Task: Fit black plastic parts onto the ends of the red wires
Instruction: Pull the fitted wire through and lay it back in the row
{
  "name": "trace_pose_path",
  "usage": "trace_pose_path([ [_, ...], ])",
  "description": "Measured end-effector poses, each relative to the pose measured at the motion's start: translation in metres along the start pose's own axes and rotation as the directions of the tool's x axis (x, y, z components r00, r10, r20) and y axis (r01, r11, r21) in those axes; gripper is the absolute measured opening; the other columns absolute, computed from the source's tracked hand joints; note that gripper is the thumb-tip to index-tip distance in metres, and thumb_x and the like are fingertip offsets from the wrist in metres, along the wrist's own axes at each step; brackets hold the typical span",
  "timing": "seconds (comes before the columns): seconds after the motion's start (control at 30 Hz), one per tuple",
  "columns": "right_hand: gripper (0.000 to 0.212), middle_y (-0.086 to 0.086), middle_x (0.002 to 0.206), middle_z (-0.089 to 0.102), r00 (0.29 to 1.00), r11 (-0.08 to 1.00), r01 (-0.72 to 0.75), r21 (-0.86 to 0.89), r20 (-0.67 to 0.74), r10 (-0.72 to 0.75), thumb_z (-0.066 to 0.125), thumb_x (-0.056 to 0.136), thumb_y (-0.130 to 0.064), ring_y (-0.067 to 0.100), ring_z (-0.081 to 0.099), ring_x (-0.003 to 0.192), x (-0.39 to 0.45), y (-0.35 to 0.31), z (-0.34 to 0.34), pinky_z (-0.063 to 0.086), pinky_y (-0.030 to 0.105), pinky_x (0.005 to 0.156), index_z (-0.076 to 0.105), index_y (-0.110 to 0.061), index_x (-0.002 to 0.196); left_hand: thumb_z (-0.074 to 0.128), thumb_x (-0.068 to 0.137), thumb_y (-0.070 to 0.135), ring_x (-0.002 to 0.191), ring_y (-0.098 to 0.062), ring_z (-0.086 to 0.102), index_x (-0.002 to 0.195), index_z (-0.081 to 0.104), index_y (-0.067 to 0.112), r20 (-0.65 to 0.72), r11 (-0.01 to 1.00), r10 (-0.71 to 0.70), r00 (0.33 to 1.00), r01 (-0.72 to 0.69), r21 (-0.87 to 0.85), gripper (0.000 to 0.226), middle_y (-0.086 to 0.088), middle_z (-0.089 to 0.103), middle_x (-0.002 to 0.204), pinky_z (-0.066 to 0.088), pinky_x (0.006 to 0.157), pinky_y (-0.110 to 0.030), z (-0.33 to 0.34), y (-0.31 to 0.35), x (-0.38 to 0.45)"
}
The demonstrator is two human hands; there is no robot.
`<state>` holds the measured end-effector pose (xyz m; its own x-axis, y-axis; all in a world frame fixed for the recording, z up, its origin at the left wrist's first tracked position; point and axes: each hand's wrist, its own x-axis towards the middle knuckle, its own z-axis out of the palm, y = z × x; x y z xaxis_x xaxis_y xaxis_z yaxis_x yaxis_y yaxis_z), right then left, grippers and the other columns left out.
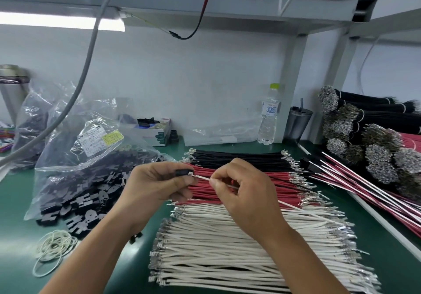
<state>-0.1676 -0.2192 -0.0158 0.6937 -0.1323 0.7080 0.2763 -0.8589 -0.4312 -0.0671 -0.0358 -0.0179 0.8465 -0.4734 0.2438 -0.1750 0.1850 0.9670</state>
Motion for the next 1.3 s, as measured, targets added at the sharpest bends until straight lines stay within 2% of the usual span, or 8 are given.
trace_pose_path([
  [0.2, 0.009, -0.018, 0.081, 0.057, 0.999, 0.997, 0.032, -0.071, 0.024, -0.031, 0.059, 0.090, -0.035, 0.005, 0.058, 0.075, -0.001, 0.000, -0.005, 0.048, 0.025, 0.060, 0.066, -0.034, 0.085, 0.084, 0.067, 0.017, 0.064, -0.026, 0.074, 0.096, 0.083, 0.012, 0.020, 1.000, 0.012, 1.000, -0.012, 0.009, 0.029, -0.022, 0.078, 0.085, 0.062, 0.061, -0.028, 0.000, 0.001, -0.001],
  [0.37, 0.009, -0.016, 0.083, 0.054, 0.996, 0.980, 0.078, -0.181, 0.063, -0.068, 0.058, 0.095, -0.032, 0.004, 0.051, 0.069, 0.002, -0.001, -0.004, 0.041, 0.022, 0.058, 0.062, -0.032, 0.086, 0.081, 0.070, 0.014, 0.063, -0.025, 0.073, 0.093, 0.084, 0.016, 0.061, 0.996, 0.034, 0.998, -0.039, 0.078, 0.023, -0.024, 0.076, 0.081, 0.063, 0.063, -0.029, 0.001, 0.001, -0.003],
  [0.47, 0.010, -0.014, 0.085, 0.053, 0.988, 0.949, 0.156, -0.275, 0.052, -0.147, 0.062, 0.096, -0.027, 0.004, 0.048, 0.068, 0.003, 0.000, -0.006, 0.035, 0.017, 0.056, 0.063, -0.026, 0.087, 0.082, 0.069, 0.012, 0.061, -0.024, 0.071, 0.093, 0.084, 0.014, 0.073, 0.990, 0.007, 0.997, -0.017, 0.142, 0.024, -0.022, 0.076, 0.078, 0.062, 0.062, -0.028, 0.000, 0.001, -0.002],
  [0.57, 0.011, -0.011, 0.086, 0.054, 0.966, 0.891, 0.249, -0.381, 0.038, -0.254, 0.062, 0.097, -0.026, 0.007, 0.051, 0.074, 0.006, 0.002, -0.008, 0.043, 0.023, 0.057, 0.065, -0.023, 0.087, 0.082, 0.070, 0.015, 0.060, -0.024, 0.071, 0.094, 0.083, 0.012, 0.078, 0.989, -0.007, 0.997, -0.004, 0.147, 0.024, -0.020, 0.078, 0.081, 0.061, 0.060, -0.026, 0.001, 0.002, -0.002],
  [0.8, 0.008, -0.014, 0.087, 0.053, 0.987, 0.977, 0.157, -0.141, 0.038, -0.154, 0.064, 0.096, -0.025, 0.002, 0.049, 0.073, 0.001, 0.000, 0.009, 0.040, 0.020, 0.061, 0.065, -0.022, 0.089, 0.082, 0.071, 0.015, 0.059, -0.022, 0.071, 0.094, 0.084, 0.011, 0.125, 0.988, -0.019, 0.992, 0.000, 0.155, 0.024, -0.020, 0.077, 0.077, 0.060, 0.060, -0.025, 0.001, 0.004, -0.004],
  [0.93, 0.011, -0.014, 0.087, 0.055, 0.995, 0.994, 0.097, -0.052, 0.030, -0.095, 0.062, 0.098, -0.030, 0.004, 0.053, 0.076, 0.003, 0.005, 0.007, 0.049, 0.029, 0.064, 0.068, -0.022, 0.092, 0.081, 0.072, 0.014, 0.058, -0.021, 0.070, 0.093, 0.083, 0.008, 0.097, 0.990, -0.013, 0.995, -0.001, 0.143, 0.022, -0.019, 0.077, 0.077, 0.059, 0.059, -0.024, 0.003, 0.004, -0.004],
  [1.1, 0.013, -0.006, 0.087, 0.055, 0.989, 0.988, 0.146, -0.059, 0.033, -0.144, 0.062, 0.097, -0.024, 0.012, 0.054, 0.076, 0.000, -0.001, 0.015, 0.049, 0.038, 0.064, 0.067, -0.015, 0.090, 0.081, 0.074, 0.011, 0.057, -0.021, 0.070, 0.095, 0.083, 0.008, 0.105, 0.986, -0.010, 0.994, -0.008, 0.168, 0.021, -0.019, 0.076, 0.076, 0.059, 0.060, -0.023, 0.003, 0.004, -0.007],
  [1.3, 0.018, -0.011, 0.086, 0.058, 0.973, 0.950, 0.209, -0.231, -0.052, -0.226, 0.059, 0.100, -0.034, 0.008, 0.053, 0.076, 0.005, -0.002, 0.004, 0.046, 0.029, 0.061, 0.068, -0.021, 0.090, 0.081, 0.072, 0.018, 0.059, -0.025, 0.070, 0.094, 0.083, 0.009, 0.096, 0.998, 0.008, 0.995, -0.015, 0.069, 0.024, -0.023, 0.077, 0.083, 0.060, 0.059, -0.027, 0.004, 0.004, -0.006],
])
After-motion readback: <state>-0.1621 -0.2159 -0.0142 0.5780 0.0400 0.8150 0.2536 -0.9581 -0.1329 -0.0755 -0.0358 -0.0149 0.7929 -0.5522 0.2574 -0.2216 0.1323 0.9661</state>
